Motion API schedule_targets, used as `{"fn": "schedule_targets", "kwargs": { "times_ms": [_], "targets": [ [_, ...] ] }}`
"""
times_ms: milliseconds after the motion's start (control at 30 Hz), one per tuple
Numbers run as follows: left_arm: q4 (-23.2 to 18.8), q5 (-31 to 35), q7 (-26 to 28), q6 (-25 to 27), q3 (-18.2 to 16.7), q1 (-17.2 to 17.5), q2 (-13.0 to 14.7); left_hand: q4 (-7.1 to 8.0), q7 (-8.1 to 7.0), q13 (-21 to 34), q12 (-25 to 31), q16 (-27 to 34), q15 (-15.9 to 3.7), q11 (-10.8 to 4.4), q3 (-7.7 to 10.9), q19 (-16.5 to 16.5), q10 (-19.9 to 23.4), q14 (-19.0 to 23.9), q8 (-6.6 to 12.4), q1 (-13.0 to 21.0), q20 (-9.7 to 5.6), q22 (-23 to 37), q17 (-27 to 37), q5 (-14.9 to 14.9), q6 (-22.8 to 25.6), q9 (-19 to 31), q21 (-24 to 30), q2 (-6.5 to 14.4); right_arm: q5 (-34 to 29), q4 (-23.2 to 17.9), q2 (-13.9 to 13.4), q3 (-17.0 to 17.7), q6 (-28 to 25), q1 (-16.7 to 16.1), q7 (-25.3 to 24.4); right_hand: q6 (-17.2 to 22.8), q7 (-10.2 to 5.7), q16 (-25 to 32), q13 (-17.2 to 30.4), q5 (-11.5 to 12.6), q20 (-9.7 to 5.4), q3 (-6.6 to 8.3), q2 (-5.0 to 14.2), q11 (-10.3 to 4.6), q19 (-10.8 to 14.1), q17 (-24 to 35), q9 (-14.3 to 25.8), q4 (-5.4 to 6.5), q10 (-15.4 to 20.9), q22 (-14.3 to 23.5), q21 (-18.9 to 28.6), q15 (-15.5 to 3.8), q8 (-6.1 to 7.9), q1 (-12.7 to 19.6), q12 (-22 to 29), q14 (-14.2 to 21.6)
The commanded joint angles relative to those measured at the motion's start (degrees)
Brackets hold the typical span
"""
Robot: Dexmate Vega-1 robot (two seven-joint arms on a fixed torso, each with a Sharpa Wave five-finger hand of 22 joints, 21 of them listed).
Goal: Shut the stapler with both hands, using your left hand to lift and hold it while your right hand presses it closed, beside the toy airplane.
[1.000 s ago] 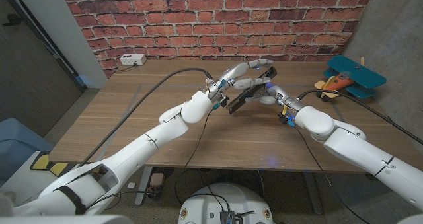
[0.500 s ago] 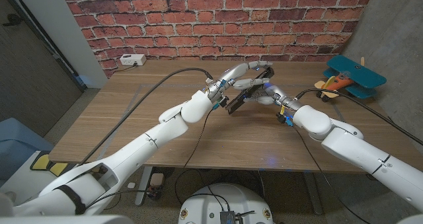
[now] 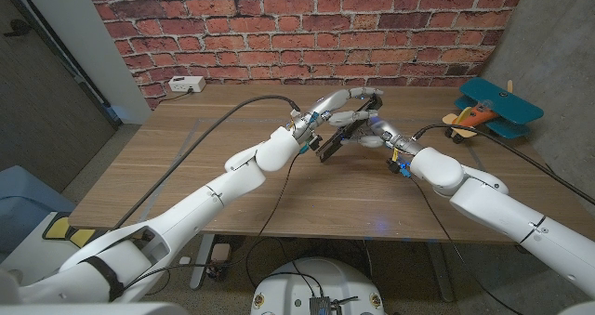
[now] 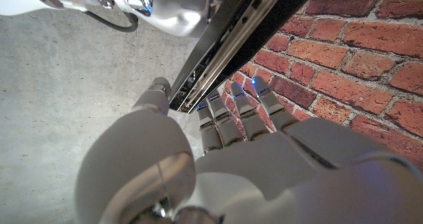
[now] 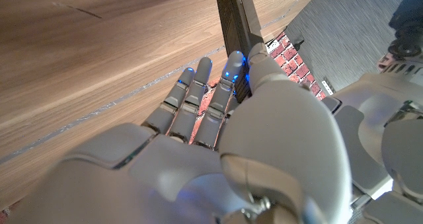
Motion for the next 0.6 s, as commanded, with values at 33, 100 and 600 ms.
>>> {"fn": "schedule_targets", "kwargs": {
  "times_ms": [33,100,600],
  "targets": [
    [1.7,-0.4,0.6,-1.0,0.2,-0.6,-0.7,-0.34,-0.13,-0.1,0.5,0.8,-8.27,0.02,0.12,1.4,1.0,1.5,0.35,1.4,-1.16,0.2,0.1,-0.3,1.4,0.1,-0.1,0.1,-1.0,0.2,0.3,-0.8,-0.4,0.8,0.3,7.0,-0.74,-0.3,0.3,0.2,-1.35,1.74,2.18,-0.86,-0.1,0.2,0.1,1.6,0.8,0.1,0.4,-10.12,0.19,1.5,0.3,0.6],
    [1.9,-0.4,0.7,-1.1,0.3,-0.7,-0.7,-0.39,0.48,-0.1,0.6,0.8,-8.29,0.27,0.27,2.4,1.1,2.1,0.39,1.7,-2.21,0.3,-0.1,-0.4,1.9,0.1,0.0,0.2,-1.0,0.3,0.4,-0.8,-0.6,1.0,0.4,7.1,-0.76,-0.4,0.2,0.2,-1.36,1.74,2.19,-0.79,-0.1,0.2,0.1,1.59,0.8,0.1,0.4,-10.13,0.17,1.5,0.3,0.6],
    [2.5,-0.2,1.9,-0.7,0.2,-0.5,-1.1,0.0,0.17,0.1,2.0,1.4,-8.7,-0.02,2.84,6.2,4.8,4.7,1.15,6.2,-3.18,0.5,-0.8,-0.6,6.2,0.2,0.3,4.5,-1.1,1.0,1.0,-1.4,-1.2,1.9,0.9,7.1,-0.7,-0.7,0.3,0.2,-1.34,1.67,2.23,-0.75,-0.3,0.4,0.2,1.61,0.8,0.0,0.8,-10.12,-0.06,1.4,0.3,0.8]
  ]
}}
